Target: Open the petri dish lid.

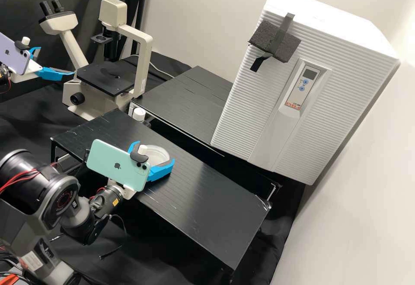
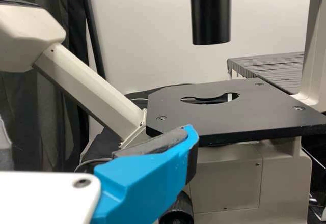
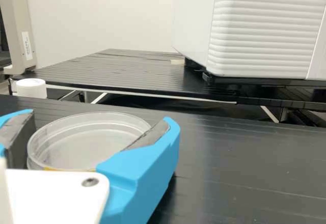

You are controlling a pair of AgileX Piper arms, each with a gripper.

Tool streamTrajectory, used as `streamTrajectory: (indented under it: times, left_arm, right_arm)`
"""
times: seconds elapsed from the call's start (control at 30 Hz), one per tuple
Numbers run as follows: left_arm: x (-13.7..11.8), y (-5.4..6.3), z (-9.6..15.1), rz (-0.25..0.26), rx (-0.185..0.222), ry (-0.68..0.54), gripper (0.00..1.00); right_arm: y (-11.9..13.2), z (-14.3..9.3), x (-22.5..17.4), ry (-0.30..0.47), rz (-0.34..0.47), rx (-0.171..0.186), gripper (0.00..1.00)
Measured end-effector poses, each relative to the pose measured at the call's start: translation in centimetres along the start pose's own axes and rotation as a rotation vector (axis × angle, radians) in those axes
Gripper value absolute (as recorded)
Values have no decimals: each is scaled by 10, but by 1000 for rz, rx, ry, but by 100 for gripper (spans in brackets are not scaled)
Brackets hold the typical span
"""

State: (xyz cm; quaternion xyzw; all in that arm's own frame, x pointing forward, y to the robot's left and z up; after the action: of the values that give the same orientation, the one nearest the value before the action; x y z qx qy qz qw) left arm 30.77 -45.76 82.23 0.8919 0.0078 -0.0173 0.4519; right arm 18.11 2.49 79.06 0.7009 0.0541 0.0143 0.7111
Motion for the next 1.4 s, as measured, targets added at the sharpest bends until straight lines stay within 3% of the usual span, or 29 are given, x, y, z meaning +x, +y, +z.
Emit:
streamTrajectory:
  times: [0.37,0.6,0.73,0.87,1.0,1.1,1.3,1.4]
  left_arm:
    - [0,0,0,0,0,0,100]
    - [0,0,0,0,0,0,100]
    - [0,0,0,0,0,0,100]
    - [0,0,0,0,0,0,100]
    - [0,0,0,0,0,0,100]
    - [0,0,0,0,0,0,100]
    - [0,0,0,0,0,0,100]
    - [0,0,0,0,0,0,100]
  right_arm:
    - [0,0,0,-1,1,0,0]
    - [15,-5,-5,23,82,8,0]
    - [26,-9,-11,52,148,54,0]
    - [40,-6,-16,46,230,132,0]
    - [51,5,-20,-12,305,167,0]
    - [58,20,-21,-96,357,194,0]
    - [59,39,-21,-207,386,219,0]
    - [56,41,-19,-224,367,201,0]
